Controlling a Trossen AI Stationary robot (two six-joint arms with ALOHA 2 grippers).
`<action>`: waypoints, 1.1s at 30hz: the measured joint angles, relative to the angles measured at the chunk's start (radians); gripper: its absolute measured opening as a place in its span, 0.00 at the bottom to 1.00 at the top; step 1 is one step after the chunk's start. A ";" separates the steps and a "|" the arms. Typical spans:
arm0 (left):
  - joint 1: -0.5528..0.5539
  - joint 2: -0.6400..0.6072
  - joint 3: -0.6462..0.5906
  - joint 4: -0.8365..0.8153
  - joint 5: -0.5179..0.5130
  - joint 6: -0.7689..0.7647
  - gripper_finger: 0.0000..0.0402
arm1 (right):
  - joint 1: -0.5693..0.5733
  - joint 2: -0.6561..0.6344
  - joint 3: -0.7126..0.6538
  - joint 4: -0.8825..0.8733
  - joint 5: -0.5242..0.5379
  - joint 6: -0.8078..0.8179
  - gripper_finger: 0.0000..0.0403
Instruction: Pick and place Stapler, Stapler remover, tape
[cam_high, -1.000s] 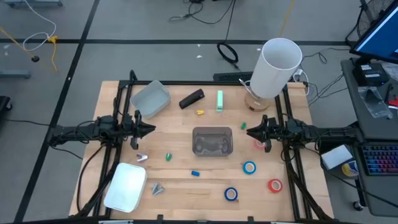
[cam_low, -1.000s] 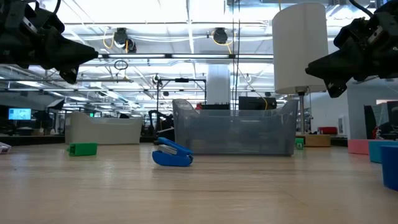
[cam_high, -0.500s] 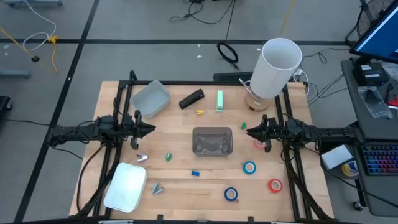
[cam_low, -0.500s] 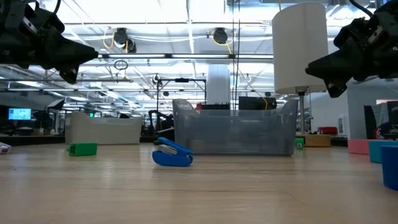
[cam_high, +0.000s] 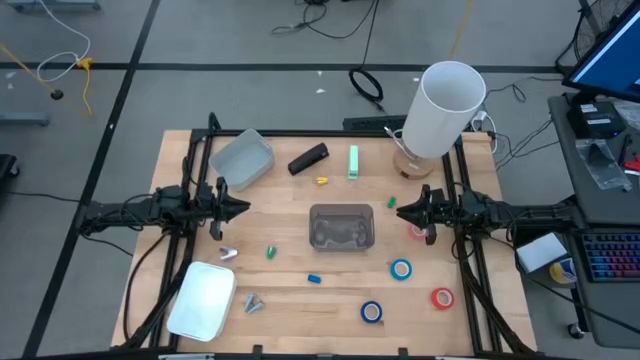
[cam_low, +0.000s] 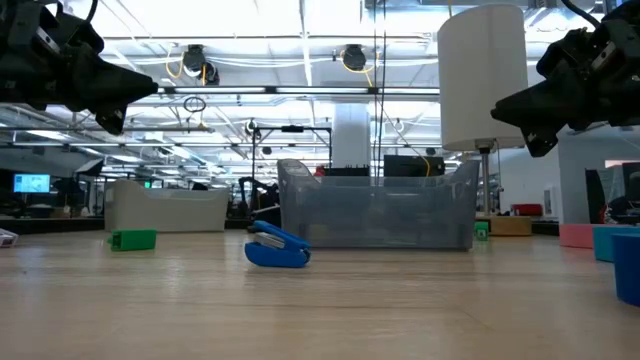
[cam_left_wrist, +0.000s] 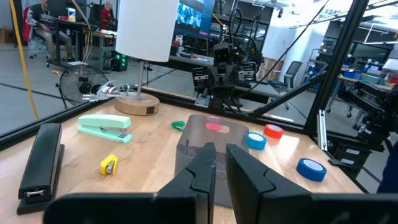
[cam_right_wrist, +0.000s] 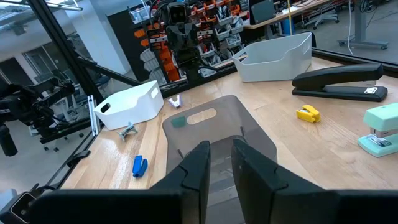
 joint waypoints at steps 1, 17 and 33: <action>0.000 0.000 0.000 0.000 0.000 0.000 0.09 | 0.000 0.000 0.000 0.000 0.000 0.000 0.15; 0.000 0.000 0.000 0.000 0.000 0.000 0.09 | -0.001 0.000 0.000 0.300 0.269 0.121 0.15; 0.000 0.000 0.000 0.264 -0.087 -0.139 0.09 | 0.001 0.001 0.000 0.381 0.211 0.179 0.15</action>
